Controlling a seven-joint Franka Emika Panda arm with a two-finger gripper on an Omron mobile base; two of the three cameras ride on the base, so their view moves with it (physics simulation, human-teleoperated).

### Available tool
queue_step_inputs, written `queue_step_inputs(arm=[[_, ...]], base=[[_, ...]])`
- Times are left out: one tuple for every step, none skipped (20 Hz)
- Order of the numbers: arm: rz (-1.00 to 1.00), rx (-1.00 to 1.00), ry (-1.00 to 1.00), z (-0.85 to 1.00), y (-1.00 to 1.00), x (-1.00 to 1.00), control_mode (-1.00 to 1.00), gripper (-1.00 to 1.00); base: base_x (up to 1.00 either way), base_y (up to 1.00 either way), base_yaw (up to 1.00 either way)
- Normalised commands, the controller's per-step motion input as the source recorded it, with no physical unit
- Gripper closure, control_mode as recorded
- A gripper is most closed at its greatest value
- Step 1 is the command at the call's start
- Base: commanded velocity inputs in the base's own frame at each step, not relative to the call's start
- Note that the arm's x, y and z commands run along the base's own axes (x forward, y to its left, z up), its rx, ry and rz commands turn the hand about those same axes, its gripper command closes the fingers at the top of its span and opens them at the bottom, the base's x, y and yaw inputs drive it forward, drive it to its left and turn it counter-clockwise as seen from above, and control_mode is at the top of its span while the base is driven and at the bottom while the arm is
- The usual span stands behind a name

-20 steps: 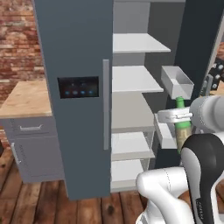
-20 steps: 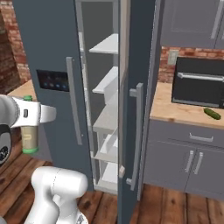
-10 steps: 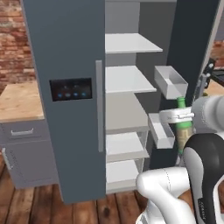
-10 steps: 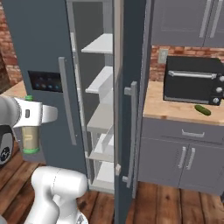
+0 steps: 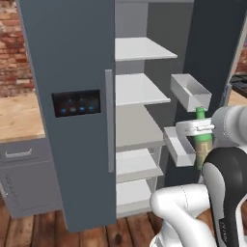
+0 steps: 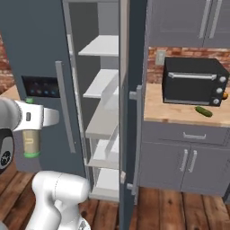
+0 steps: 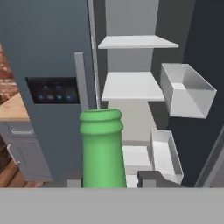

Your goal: Place the beer on the top shelf of the fridge to keep it out of children's reach, and place the cucumber and orange on lower shelves for easy access.

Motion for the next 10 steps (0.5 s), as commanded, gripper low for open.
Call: queue_step_inputs(arm=[[0.00, 0.00, 0.00, 0.00, 0.00, 0.00, 1.00, 1.00], [0.00, 0.00, 0.00, 0.00, 0.00, 0.00, 1.00, 1.00], [0.00, 0.00, 0.00, 0.00, 0.00, 0.00, 1.00, 1.00], [0.00, 0.00, 0.00, 0.00, 0.00, 0.00, 1.00, 1.00], [0.00, 0.00, 0.00, 0.00, 0.00, 0.00, 1.00, 1.00], [0.00, 0.00, 0.00, 0.00, 0.00, 0.00, 1.00, 1.00], [0.00, 0.00, 0.00, 0.00, 0.00, 0.00, 1.00, 1.00], [0.00, 0.00, 0.00, 0.00, 0.00, 0.00, 1.00, 1.00], [0.00, 0.00, 0.00, 0.00, 0.00, 0.00, 1.00, 1.00], [0.00, 0.00, 0.00, 0.00, 0.00, 0.00, 1.00, 1.00]], base=[[0.39, 0.42, -0.18], [0.39, 0.44, -0.18], [0.39, 0.46, -0.18], [0.40, 0.47, -0.19], [0.41, 0.46, -0.19], [0.41, 0.44, -0.19], [0.43, 0.42, -0.18], [0.43, 0.40, -0.18], [0.44, 0.37, -0.18], [0.46, 0.32, -0.17]])
